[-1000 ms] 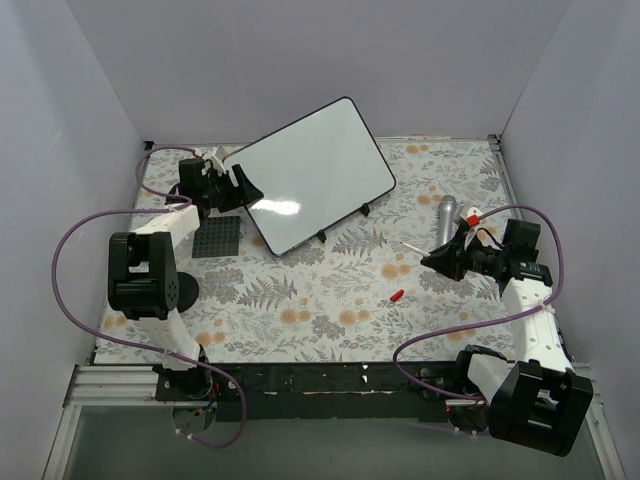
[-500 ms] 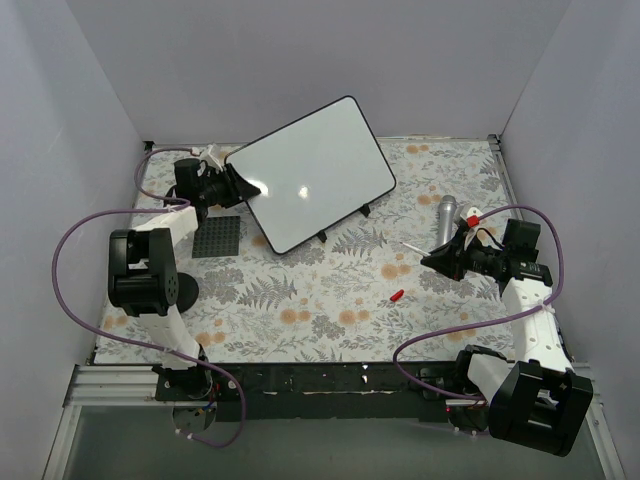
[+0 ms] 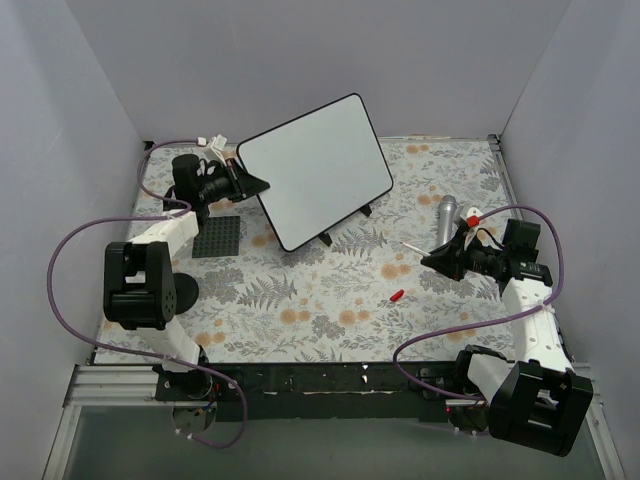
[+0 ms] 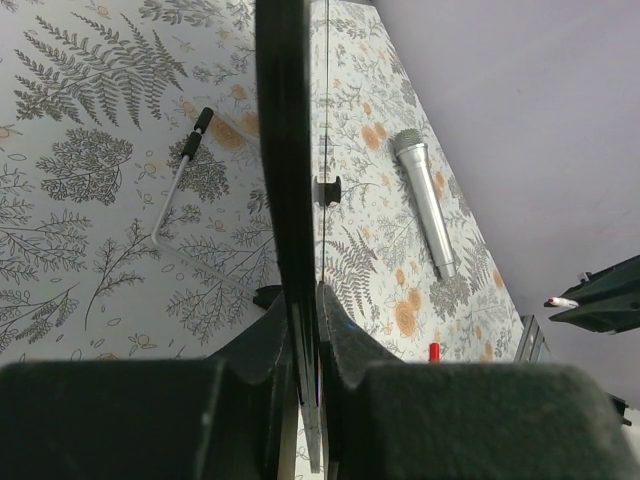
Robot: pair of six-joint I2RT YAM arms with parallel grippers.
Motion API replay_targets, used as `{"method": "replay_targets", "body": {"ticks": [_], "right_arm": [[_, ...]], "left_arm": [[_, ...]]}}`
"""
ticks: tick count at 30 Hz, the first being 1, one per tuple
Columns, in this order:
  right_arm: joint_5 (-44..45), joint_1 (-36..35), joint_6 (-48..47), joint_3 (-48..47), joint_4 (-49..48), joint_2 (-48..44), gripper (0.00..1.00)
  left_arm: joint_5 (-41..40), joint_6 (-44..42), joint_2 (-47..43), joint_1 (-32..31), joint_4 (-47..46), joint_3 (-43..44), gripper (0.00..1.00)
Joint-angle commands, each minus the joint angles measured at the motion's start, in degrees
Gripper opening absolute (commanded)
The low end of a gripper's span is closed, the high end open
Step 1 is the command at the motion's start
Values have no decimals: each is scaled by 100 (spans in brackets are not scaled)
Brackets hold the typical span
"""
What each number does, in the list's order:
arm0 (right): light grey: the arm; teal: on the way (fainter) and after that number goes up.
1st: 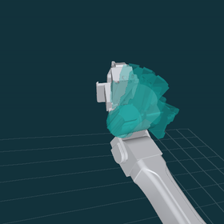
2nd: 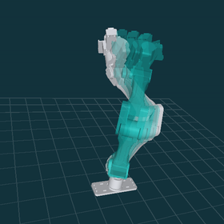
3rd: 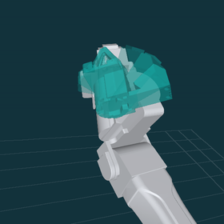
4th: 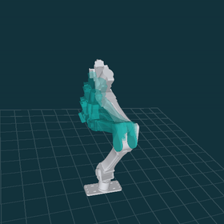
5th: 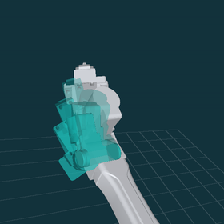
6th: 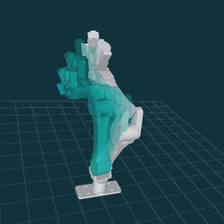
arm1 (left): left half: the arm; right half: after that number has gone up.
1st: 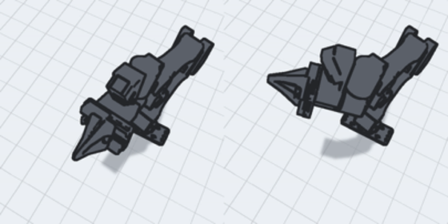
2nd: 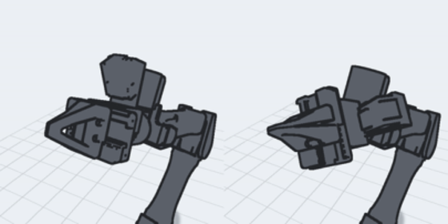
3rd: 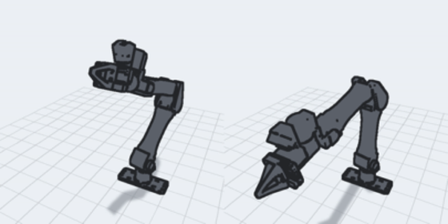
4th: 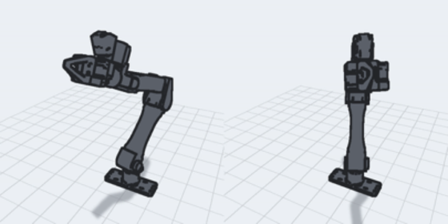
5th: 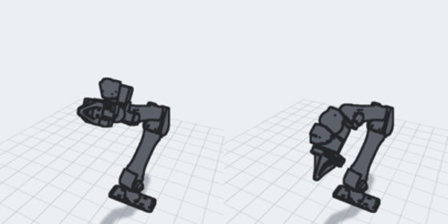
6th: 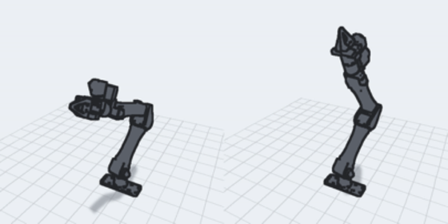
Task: Write a sentence on the whiteboard
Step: Pick up the whiteboard from the whiteboard stand.
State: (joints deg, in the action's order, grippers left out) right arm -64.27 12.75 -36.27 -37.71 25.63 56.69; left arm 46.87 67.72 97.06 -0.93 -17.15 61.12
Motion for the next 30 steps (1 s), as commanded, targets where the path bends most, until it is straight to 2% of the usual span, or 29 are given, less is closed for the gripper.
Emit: {"method": "replay_targets", "body": {"ticks": [1,5,12,20,30], "right_arm": [[-103,34,-55,-245,30,-52,1],[-94,25,-56,-245,21,-52,1],[-86,25,-64,-245,30,-70,1],[-68,25,-73,-254,39,-123,1],[-42,25,-82,-254,39,-105,1]], "left_arm": [[-179,-620,-521,84,-289,-101,0],[-91,-672,-793,49,-342,-83,0],[-336,-752,-1250,-495,-254,259,0],[-477,-655,-1593,-821,-298,357,0],[-793,-339,-2252,-1085,-1001,-496,0]]}}
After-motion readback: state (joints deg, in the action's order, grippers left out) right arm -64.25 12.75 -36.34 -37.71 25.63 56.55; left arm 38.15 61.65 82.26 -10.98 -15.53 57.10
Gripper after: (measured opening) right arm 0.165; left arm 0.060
